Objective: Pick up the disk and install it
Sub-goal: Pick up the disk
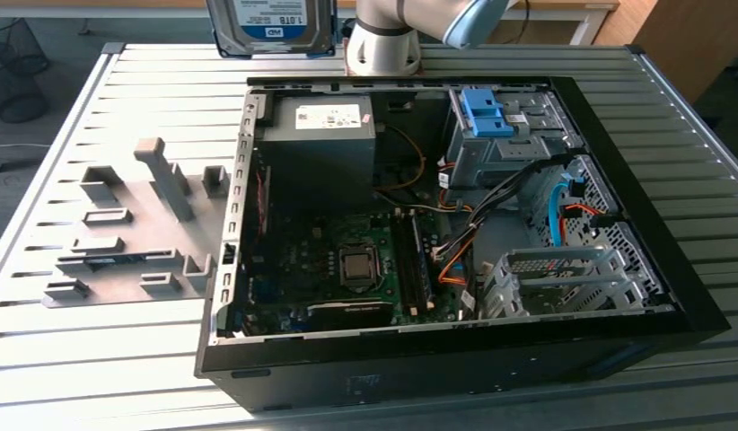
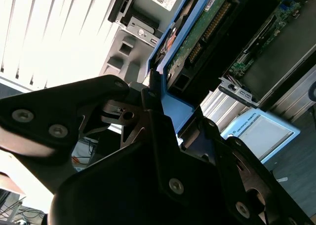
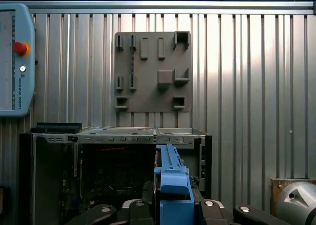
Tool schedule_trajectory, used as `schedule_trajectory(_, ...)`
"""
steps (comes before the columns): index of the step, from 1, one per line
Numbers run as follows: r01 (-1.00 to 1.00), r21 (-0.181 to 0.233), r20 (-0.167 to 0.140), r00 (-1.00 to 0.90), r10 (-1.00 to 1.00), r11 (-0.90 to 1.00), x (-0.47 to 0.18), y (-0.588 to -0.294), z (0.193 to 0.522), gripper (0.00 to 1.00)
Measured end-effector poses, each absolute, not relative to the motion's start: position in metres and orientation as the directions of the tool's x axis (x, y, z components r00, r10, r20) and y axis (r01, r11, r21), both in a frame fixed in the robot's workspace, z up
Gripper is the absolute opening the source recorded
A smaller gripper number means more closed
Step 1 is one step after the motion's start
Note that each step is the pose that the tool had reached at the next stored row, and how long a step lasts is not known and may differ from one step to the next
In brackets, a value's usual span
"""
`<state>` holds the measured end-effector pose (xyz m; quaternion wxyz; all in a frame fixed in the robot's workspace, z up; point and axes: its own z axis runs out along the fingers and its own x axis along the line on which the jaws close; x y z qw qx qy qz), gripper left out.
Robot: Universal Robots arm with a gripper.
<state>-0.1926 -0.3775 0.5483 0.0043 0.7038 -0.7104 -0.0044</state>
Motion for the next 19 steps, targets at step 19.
schedule_trajectory(19,-1.000,0.012,0.000,-0.009,-1.000,0.009,-0.187,-0.390,0.548,0.37)
